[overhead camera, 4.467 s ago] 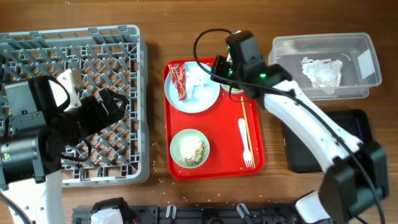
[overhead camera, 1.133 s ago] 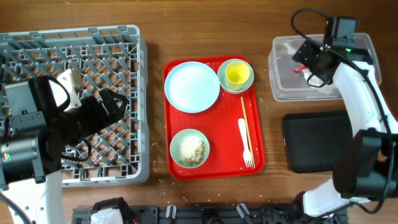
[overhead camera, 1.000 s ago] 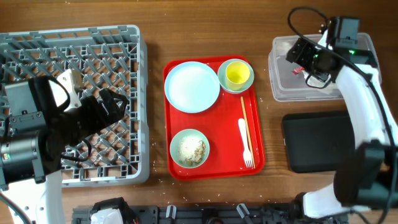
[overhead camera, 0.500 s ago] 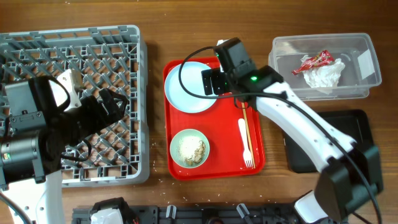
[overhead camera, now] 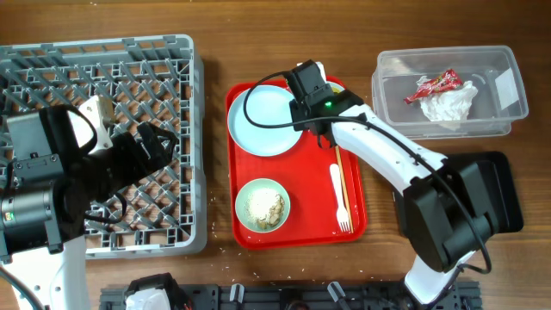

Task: Sort waste into correct bins and load items into the dishwasher rack
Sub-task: 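Carry the red wrapper to the clear bin and release it, then grasp the rim of the rice bowl with the right gripper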

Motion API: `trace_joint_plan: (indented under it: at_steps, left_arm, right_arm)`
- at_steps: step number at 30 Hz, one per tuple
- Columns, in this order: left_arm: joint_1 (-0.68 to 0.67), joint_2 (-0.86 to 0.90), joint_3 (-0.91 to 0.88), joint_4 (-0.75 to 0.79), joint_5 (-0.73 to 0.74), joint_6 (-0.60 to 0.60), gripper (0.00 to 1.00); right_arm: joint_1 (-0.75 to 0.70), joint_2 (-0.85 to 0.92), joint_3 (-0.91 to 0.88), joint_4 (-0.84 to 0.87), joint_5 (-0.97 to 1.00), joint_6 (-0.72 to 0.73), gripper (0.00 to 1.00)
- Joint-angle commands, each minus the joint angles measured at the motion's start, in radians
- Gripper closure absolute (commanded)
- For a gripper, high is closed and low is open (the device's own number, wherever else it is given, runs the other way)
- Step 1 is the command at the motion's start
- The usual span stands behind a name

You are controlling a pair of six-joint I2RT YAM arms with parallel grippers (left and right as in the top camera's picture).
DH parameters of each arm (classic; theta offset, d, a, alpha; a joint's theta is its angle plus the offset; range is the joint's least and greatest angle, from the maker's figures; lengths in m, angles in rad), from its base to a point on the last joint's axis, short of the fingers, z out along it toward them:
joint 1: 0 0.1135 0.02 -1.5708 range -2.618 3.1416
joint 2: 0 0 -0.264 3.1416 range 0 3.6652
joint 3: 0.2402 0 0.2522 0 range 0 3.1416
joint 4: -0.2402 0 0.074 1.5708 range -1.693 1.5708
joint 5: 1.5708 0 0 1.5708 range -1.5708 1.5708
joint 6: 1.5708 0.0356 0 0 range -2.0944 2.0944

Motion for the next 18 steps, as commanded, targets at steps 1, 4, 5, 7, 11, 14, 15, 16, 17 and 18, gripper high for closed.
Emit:
trace_joint_plan:
  at_steps: [1,4,5,7,11,14,15,16,17,18]
  left_arm:
    - [0.005,-0.002,0.012,0.002,-0.002,-0.008,0.0]
    - [0.005,-0.002,0.012,0.002,-0.002,-0.008,0.0]
    - [0.005,-0.002,0.012,0.002,-0.002,-0.008,0.0]
    - [0.005,-0.002,0.012,0.002,-0.002,-0.008,0.0]
    - [0.005,-0.002,0.012,0.002,-0.002,-0.008,0.0]
    - [0.005,-0.002,0.012,0.002,-0.002,-0.008,0.0]
    - [0.005,-0.002,0.012,0.002,-0.002,-0.008,0.0]
    - [0.005,-0.002,0.012,0.002,-0.002,-0.008,0.0]
    - [0.005,-0.002,0.012,0.002,-0.002,-0.008,0.0]
    - [0.005,-0.002,0.012,0.002,-0.002,-0.008,0.0]
  right_arm:
    - [0.0,0.014,-0.008,0.005,0.025,0.001,0.63]
    - [0.0,-0.009,-0.006,-0.005,0.025,0.006,0.66]
    - [0.0,-0.02,-0.006,-0.006,0.023,0.006,0.66]
    - [0.0,-0.045,-0.006,-0.011,0.021,0.006,0.64]
    - [0.0,-0.127,-0.005,-0.045,0.021,0.056,0.57]
    - [0.0,-0.245,-0.005,-0.035,-0.173,0.057,0.54]
    - [0.001,-0.27,-0.006,-0.013,-0.33,0.057,0.54]
    - [0.006,-0.272,-0.006,0.014,-0.472,0.057,0.55]
    - [0.02,-0.262,-0.006,0.022,-0.534,0.058,0.55]
    - [0.048,-0.243,-0.007,0.015,-0.529,0.057,0.55]
